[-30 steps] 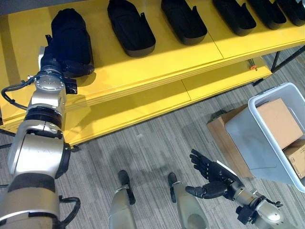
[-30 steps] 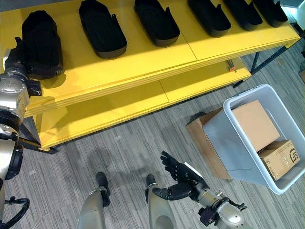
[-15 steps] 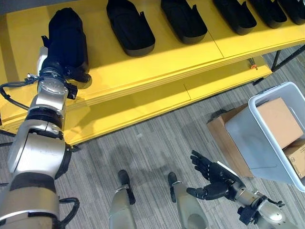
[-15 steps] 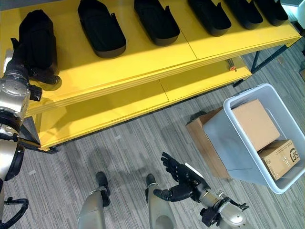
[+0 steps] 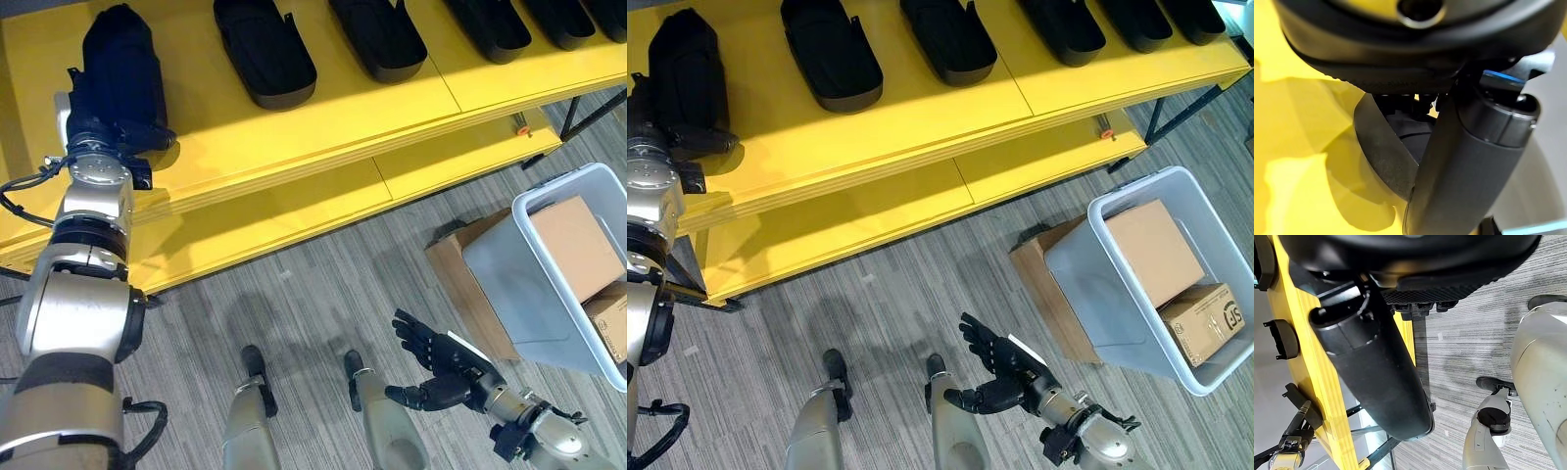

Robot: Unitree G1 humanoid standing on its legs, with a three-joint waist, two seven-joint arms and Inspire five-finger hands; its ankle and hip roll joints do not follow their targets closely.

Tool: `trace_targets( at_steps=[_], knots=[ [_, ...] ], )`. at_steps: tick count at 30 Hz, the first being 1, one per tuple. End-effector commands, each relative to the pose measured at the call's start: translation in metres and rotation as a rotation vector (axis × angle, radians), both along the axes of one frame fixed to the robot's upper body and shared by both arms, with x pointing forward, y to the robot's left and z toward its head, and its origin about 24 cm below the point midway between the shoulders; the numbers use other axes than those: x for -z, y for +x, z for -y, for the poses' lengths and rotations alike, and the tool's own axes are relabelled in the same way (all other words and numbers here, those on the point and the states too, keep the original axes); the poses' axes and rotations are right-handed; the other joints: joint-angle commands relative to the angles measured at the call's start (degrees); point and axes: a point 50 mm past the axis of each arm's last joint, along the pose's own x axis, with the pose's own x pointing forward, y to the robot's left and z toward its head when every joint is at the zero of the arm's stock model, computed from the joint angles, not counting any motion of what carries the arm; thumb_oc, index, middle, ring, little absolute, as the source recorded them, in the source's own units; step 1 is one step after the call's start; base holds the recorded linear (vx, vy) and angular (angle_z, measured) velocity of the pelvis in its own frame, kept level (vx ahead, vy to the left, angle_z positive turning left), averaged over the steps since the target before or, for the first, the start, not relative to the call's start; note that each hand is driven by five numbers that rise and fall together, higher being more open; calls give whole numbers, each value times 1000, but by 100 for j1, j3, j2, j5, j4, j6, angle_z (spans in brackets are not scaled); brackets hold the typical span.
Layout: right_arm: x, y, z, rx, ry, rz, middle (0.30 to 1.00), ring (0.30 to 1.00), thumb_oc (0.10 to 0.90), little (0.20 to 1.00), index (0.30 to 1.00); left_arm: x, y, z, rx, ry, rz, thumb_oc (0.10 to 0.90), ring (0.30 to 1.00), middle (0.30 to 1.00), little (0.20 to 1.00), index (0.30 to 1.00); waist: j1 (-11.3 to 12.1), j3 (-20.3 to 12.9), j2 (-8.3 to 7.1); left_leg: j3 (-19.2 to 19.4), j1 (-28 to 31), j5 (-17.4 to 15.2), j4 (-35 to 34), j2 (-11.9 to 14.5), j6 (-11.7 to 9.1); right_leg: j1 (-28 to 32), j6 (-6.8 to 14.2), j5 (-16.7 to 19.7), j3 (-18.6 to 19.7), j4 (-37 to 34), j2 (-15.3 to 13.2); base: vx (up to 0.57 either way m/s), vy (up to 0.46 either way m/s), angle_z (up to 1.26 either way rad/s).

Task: Move parts from the plastic box to the shelf.

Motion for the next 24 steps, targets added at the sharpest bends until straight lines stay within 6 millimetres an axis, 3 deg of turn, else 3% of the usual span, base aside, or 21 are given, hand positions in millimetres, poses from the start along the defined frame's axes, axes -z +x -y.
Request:
trace_targets(
  at_steps=[1,11,16,17,18,20,24],
  knots=[
    [-24,8,9,21,28,130,1000,1000,900,1000,1000,-41,-8,-6,-35,-36,192,900,1000,1000,1000,1000,58,-115,14,-31,140,-839,619,480,-342,-222,-236,159,-118,-129,-133,0,0,0],
    [-23,7,9,19,14,127,1000,1000,900,1000,1000,-34,-3,1,14,-239,288,900,1000,1000,1000,1000,68,-117,13,-39,147,-849,608,474,-349,-270,-245,164,-113,-73,-134,0,0,0],
    [-24,7,9,17,12,129,1000,1000,900,1000,1000,-33,-3,2,19,-234,281,900,1000,1000,1000,1000,65,-132,-5,-29,144,-849,610,476,-351,-263,-247,171,-105,-88,-127,0,0,0],
    [-24,7,9,15,11,128,1000,1000,900,1000,1000,-34,-2,3,21,-215,272,900,1000,1000,1000,1000,62,-137,-8,-30,140,-848,614,473,-353,-260,-248,172,-105,-90,-127,0,0,0],
    [-25,7,10,16,10,126,1000,1000,900,1000,1000,-37,-4,1,-5,-78,212,900,1000,1000,1000,1000,56,-140,3,-36,122,-833,623,479,-356,-275,-254,180,-108,-83,-129,0,0,0],
    [-25,7,10,15,12,125,1000,1000,900,1000,1000,-37,-4,0,-22,-38,191,900,1000,1000,1000,1000,60,-138,5,-36,113,-832,638,482,-354,-279,-254,178,-109,-76,-131,0,0,0],
    [-26,8,11,6,17,128,1000,1000,900,1000,1000,-45,-4,3,-44,287,60,900,1000,1000,1000,1000,66,-130,25,-20,108,-817,641,487,-341,-298,-246,182,-109,-55,-136,0,0,0]
  ],
)
